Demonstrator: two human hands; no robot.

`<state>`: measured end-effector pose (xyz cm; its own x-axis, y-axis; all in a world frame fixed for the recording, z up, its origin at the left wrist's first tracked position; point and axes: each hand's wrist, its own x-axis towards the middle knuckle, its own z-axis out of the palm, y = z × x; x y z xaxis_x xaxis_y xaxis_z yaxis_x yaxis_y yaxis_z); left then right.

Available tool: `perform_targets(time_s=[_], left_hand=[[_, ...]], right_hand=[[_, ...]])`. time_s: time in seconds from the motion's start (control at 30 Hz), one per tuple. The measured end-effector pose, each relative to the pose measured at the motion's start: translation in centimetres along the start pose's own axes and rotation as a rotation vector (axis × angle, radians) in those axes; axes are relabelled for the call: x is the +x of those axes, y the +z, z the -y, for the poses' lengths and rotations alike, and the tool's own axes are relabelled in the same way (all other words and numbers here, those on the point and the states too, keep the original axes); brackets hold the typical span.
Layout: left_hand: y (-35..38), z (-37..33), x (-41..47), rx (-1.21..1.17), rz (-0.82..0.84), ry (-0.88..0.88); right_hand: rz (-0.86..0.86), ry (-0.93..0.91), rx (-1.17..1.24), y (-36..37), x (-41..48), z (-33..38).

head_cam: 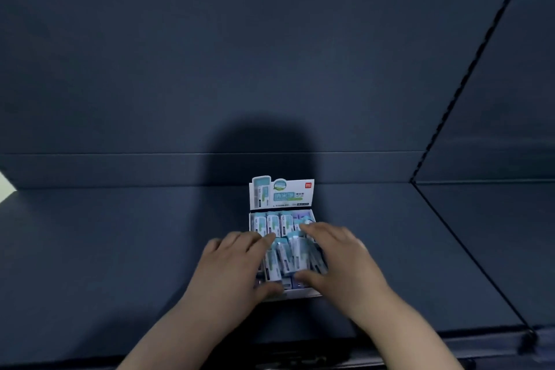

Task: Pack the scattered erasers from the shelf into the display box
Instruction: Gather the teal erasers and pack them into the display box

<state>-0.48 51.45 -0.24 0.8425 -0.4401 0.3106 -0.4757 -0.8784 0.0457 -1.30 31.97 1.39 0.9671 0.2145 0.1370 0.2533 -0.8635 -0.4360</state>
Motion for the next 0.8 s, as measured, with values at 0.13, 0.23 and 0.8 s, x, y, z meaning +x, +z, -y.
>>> perform_targets(time_s=[0.13,0.23,0.8], left_hand=[[-0.5,1.1,-0.5,-0.077,0.068,-0.051],[-0.6,1.7,-0.9,-0.160,0.133,-0.164],[1.7,1.5,1.2,-0.599,0.234,-0.396]], right_hand=[[-0.026,0.062,0.082,0.2,-0.4,-0.2],[-0.037,0.123,0.141,0.8,-1.1,-1.1],[-0.032,0.364,0.227,2.1,0.3,-1.6]])
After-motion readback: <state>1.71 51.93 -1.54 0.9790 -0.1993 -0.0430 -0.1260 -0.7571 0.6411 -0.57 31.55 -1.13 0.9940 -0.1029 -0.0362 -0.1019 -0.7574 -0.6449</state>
